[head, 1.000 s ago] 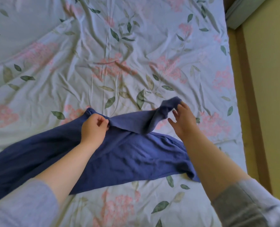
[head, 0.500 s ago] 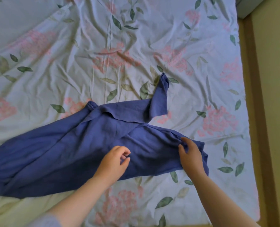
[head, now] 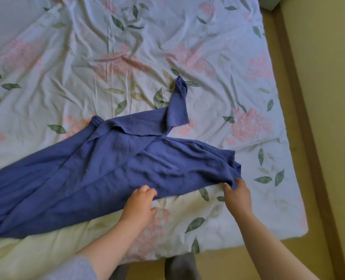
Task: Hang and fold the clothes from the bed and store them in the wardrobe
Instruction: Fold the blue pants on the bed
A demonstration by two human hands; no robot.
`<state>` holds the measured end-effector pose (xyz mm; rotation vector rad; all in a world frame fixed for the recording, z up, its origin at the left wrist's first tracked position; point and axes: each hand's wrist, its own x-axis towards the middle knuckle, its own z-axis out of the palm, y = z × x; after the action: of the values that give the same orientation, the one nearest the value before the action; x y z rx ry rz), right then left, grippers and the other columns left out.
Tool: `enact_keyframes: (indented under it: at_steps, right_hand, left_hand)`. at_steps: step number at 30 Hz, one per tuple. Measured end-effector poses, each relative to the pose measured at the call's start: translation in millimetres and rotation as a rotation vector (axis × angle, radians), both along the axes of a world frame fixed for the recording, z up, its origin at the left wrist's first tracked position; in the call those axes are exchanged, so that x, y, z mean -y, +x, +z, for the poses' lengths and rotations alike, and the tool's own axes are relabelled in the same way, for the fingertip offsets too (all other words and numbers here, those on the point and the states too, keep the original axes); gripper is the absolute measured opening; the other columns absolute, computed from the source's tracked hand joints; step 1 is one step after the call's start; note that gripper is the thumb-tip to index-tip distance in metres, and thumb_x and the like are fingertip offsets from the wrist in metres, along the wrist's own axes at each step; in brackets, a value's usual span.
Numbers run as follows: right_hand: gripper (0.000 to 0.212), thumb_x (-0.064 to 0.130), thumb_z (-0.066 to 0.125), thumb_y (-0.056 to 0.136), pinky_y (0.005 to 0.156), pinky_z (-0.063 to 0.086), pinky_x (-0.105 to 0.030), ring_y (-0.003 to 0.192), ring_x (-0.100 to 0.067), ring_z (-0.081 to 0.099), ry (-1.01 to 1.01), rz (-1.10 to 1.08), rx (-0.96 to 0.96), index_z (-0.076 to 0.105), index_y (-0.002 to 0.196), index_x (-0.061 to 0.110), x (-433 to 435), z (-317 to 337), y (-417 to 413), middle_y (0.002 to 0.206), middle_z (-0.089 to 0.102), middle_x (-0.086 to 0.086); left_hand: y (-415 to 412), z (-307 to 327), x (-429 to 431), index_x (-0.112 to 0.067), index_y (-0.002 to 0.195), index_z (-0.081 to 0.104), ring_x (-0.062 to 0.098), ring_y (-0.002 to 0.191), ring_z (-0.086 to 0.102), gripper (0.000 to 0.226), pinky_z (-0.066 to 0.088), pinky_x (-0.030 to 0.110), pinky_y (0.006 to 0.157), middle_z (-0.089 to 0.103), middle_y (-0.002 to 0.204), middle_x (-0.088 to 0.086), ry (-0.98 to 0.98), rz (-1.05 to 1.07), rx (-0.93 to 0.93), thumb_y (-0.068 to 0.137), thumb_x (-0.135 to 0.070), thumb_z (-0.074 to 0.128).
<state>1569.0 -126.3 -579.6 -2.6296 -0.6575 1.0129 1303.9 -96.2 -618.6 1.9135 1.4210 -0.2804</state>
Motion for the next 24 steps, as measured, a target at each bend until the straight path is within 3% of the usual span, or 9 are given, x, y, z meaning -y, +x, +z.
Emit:
enact_keyframes:
  at_steps: [3, 6, 7, 9, 11, 14, 16, 20, 24]
  right_hand:
    - [0.047, 0.026, 0.05, 0.099, 0.075, 0.046, -0.034, 0.102, -0.037, 0.057, -0.049, -0.084, -0.017, 0.04, 0.138, 0.001, 0, -14, 18, 0.131, 0.052, -0.024]
    - [0.046, 0.032, 0.048, 0.097, 0.069, 0.042, -0.035, 0.097, -0.038, 0.056, -0.095, -0.244, -0.07, 0.05, 0.126, -0.004, -8, -34, 37, 0.122, 0.057, -0.027]
    - [0.046, 0.033, 0.049, 0.097, 0.068, 0.042, -0.035, 0.094, -0.037, 0.057, -0.093, -0.268, -0.09, 0.053, 0.122, -0.005, -10, -39, 43, 0.118, 0.059, -0.027]
    - [0.04, 0.032, 0.055, 0.094, 0.067, 0.042, -0.033, 0.082, -0.033, 0.057, -0.074, -0.239, -0.126, 0.061, 0.108, -0.004, -13, -49, 53, 0.104, 0.065, -0.025]
    - [0.03, 0.031, 0.06, 0.091, 0.06, 0.04, -0.031, 0.069, -0.025, 0.055, -0.088, -0.154, -0.112, 0.066, 0.086, 0.002, -13, -51, 60, 0.084, 0.067, -0.017]
    - [0.027, 0.027, 0.059, 0.089, 0.053, 0.036, -0.03, 0.06, -0.023, 0.049, -0.026, -0.051, -0.034, 0.054, 0.07, 0.008, -11, -50, 70, 0.067, 0.057, -0.009]
    - [0.028, 0.025, 0.055, 0.092, 0.052, 0.035, -0.031, 0.06, -0.023, 0.046, 0.089, -0.067, -0.025, 0.044, 0.071, 0.01, -8, -45, 78, 0.066, 0.05, -0.007]
    - [0.021, 0.022, 0.056, 0.094, 0.054, 0.04, -0.033, 0.065, -0.029, 0.056, 0.216, -0.017, 0.037, 0.044, 0.079, 0.012, 7, -33, 93, 0.069, 0.056, -0.005]
    - [0.02, 0.015, 0.063, 0.088, 0.064, 0.049, -0.038, 0.079, -0.028, 0.061, 0.0, 0.21, -0.002, 0.05, 0.103, 0.013, 24, -33, 102, 0.086, 0.064, -0.005]
  left_hand:
    - [8, 2, 3, -0.019, 0.112, 0.058, 0.021, 0.106, 0.053, 0.037, 0.046, 0.03, 0.084, 0.052, 0.114, -0.002, 0.081, -0.077, -0.098, 0.08, -0.032, 0.071]
    - [16, -3, 4, -0.013, 0.068, 0.065, 0.026, 0.061, 0.063, 0.041, 0.05, 0.026, 0.046, 0.061, 0.072, 0.004, 0.245, -0.163, -0.103, 0.04, -0.014, 0.095]
    - [20, -6, 3, -0.012, 0.062, 0.064, 0.027, 0.056, 0.062, 0.041, 0.049, 0.026, 0.043, 0.06, 0.066, 0.006, 0.274, -0.138, -0.109, 0.036, -0.011, 0.095]
    - [25, -14, 2, -0.01, 0.075, 0.066, 0.029, 0.073, 0.065, 0.027, 0.053, 0.03, 0.057, 0.064, 0.079, 0.008, 0.257, -0.091, -0.117, 0.059, -0.014, 0.088]
    - [26, -24, 1, -0.013, 0.097, 0.065, 0.028, 0.101, 0.059, 0.015, 0.048, 0.034, 0.081, 0.061, 0.103, 0.006, 0.21, -0.023, -0.168, 0.088, -0.025, 0.064]
    - [20, -28, 1, -0.013, 0.095, 0.064, 0.027, 0.101, 0.055, 0.014, 0.043, 0.037, 0.083, 0.059, 0.101, 0.005, 0.175, 0.039, -0.081, 0.09, -0.025, 0.06]
    - [14, -22, 3, -0.012, 0.083, 0.063, 0.028, 0.088, 0.057, 0.008, 0.045, 0.037, 0.074, 0.058, 0.088, 0.004, 0.162, 0.024, 0.033, 0.083, -0.018, 0.068]
    - [-5, -9, 13, -0.02, 0.07, 0.056, 0.023, 0.067, 0.058, 0.022, 0.043, 0.031, 0.057, 0.052, 0.07, -0.005, 0.13, -0.115, 0.087, 0.065, -0.012, 0.076]
    - [-2, -11, 17, -0.026, 0.086, 0.057, 0.014, 0.089, 0.056, 0.015, 0.043, 0.027, 0.075, 0.052, 0.087, -0.011, 0.033, -0.223, -0.013, 0.077, -0.035, 0.065]
